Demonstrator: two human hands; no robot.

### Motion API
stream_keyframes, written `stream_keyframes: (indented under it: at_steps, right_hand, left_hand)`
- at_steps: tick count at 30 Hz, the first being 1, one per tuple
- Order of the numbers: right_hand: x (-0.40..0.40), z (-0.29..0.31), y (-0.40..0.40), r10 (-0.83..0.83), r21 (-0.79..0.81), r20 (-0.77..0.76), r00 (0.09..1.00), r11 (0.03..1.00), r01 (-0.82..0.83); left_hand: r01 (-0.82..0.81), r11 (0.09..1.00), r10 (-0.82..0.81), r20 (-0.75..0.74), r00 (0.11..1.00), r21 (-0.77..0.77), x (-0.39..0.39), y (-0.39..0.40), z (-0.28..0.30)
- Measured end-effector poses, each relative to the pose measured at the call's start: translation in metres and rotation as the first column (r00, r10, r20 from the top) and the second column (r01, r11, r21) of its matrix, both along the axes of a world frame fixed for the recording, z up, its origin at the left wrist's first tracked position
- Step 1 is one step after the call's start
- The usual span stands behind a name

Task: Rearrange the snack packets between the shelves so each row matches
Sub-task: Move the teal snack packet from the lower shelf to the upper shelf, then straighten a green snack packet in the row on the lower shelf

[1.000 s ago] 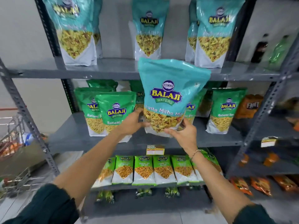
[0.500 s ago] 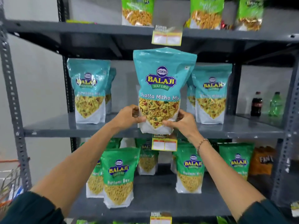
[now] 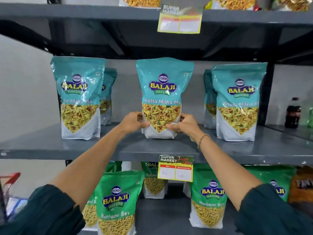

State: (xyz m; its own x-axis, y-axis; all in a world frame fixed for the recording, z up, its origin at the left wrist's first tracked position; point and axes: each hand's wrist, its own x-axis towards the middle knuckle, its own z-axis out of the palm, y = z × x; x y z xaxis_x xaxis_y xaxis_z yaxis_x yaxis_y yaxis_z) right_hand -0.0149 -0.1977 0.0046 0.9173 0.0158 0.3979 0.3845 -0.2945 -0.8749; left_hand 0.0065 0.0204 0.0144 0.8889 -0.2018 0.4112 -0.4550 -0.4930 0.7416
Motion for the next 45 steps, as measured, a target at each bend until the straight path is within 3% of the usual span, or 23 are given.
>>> stream_keyframes:
  at_steps: [15,17,19,21,23,27,31,35,39,42,45]
  right_hand:
    - [0.020,-0.009,-0.005,0.040,-0.027,-0.080,0.996,0.999,-0.042]
    - [0.019,-0.010,-0.007,0.053,-0.052,-0.110,0.993,0.997,-0.059]
    - [0.014,-0.013,-0.008,-0.034,-0.121,-0.103,0.994,0.992,0.022]
    - [0.002,-0.017,-0.006,-0.252,-0.139,0.013,0.968,0.958,0.251]
    - [-0.019,-0.021,0.002,-0.385,-0.042,0.194,0.902,0.916,0.400]
    - [-0.067,-0.031,0.033,-0.303,0.050,0.321,0.897,0.952,0.303]
    - [-0.104,-0.058,0.072,-0.152,0.141,0.275,0.949,0.983,0.117]
    - [-0.131,-0.114,0.109,0.040,0.154,0.176,0.984,0.986,-0.068]
    - [-0.125,-0.192,0.125,0.120,-0.103,-0.076,0.990,0.986,-0.128]
    - [-0.106,-0.256,0.129,0.100,-0.357,-0.227,0.969,0.917,-0.178]
    - [-0.091,-0.302,0.132,-0.014,-0.488,-0.352,0.936,0.856,-0.171]
  left_hand:
    - [0.125,0.988,-0.133,-0.085,0.987,-0.093,0.019,-0.005,-0.019]
    - [0.098,0.994,-0.104,-0.120,0.987,-0.053,0.017,-0.005,-0.019]
    - [-0.043,0.999,0.045,-0.077,0.996,0.020,0.013,-0.006,-0.019]
    - [-0.249,0.968,0.250,0.084,0.965,-0.024,-0.006,-0.009,-0.017]
    - [-0.295,0.938,0.332,0.224,0.916,-0.184,-0.036,-0.013,-0.017]
    - [-0.135,0.955,0.205,0.256,0.945,-0.265,-0.080,-0.010,-0.029]
    - [-0.056,0.945,0.134,0.223,0.966,-0.322,-0.111,0.005,-0.057]
    - [-0.162,0.921,0.242,0.195,0.951,-0.353,-0.130,0.028,-0.114]
    - [-0.325,0.905,0.354,0.062,0.933,-0.275,-0.133,0.057,-0.187]
    - [-0.462,0.874,0.457,-0.068,0.887,-0.150,-0.131,0.085,-0.244]
    - [-0.537,0.843,0.510,-0.276,0.815,-0.028,-0.124,0.109,-0.289]
